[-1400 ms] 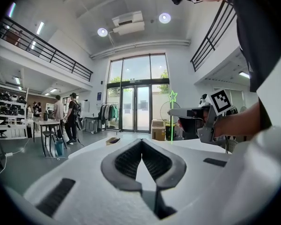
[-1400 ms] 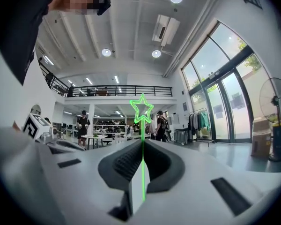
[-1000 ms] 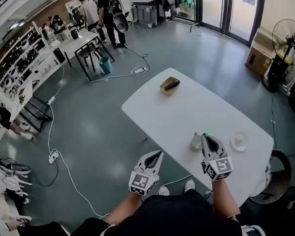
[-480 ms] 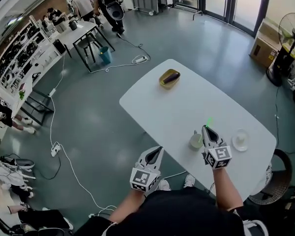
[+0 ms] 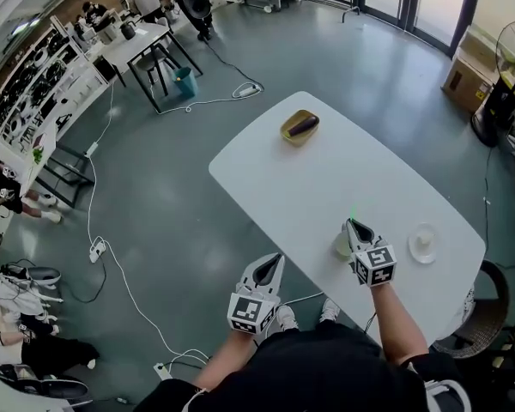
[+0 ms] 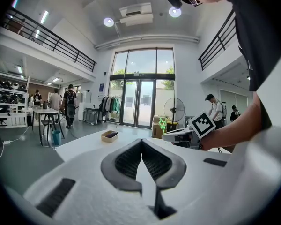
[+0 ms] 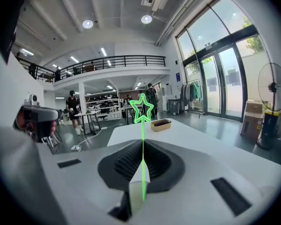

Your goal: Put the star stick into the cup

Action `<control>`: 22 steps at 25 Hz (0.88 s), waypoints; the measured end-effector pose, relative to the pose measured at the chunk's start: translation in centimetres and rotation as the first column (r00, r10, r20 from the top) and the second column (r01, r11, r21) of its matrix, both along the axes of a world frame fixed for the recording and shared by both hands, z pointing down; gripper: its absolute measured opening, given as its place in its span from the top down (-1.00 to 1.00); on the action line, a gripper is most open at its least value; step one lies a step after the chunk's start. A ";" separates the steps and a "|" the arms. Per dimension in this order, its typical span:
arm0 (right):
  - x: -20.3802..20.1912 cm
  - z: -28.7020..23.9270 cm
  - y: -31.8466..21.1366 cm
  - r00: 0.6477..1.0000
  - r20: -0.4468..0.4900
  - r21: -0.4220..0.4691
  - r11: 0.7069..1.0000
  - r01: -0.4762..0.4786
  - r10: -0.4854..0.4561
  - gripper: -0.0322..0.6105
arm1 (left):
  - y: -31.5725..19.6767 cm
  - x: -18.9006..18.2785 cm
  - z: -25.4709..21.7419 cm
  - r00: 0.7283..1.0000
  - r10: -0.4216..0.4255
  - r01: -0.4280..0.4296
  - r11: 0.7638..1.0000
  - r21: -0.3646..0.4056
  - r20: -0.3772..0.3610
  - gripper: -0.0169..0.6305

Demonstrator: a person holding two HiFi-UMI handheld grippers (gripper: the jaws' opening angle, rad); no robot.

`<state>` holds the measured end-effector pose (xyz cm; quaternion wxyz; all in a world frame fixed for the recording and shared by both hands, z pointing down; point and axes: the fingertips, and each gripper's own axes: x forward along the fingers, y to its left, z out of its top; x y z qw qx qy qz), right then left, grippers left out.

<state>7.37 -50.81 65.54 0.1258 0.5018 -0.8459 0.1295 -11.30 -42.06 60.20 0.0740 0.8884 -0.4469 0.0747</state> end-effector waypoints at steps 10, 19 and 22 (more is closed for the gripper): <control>-2.6 3.0 -0.2 0.972 -0.214 -0.068 0.994 0.084 -0.097 0.85 | -0.2 -2.1 0.4 0.998 -0.058 0.058 0.998 -0.012 0.000 0.91; -4.1 3.6 0.1 0.916 -0.354 -0.079 0.982 0.174 -0.191 0.83 | 0.2 -2.4 -0.2 0.996 -0.086 0.086 0.996 -0.015 0.001 0.91; -4.1 4.1 0.1 0.904 -0.371 -0.089 0.978 0.190 -0.210 0.80 | 0.3 -2.1 0.1 0.996 -0.088 0.088 0.996 -0.017 -0.001 0.91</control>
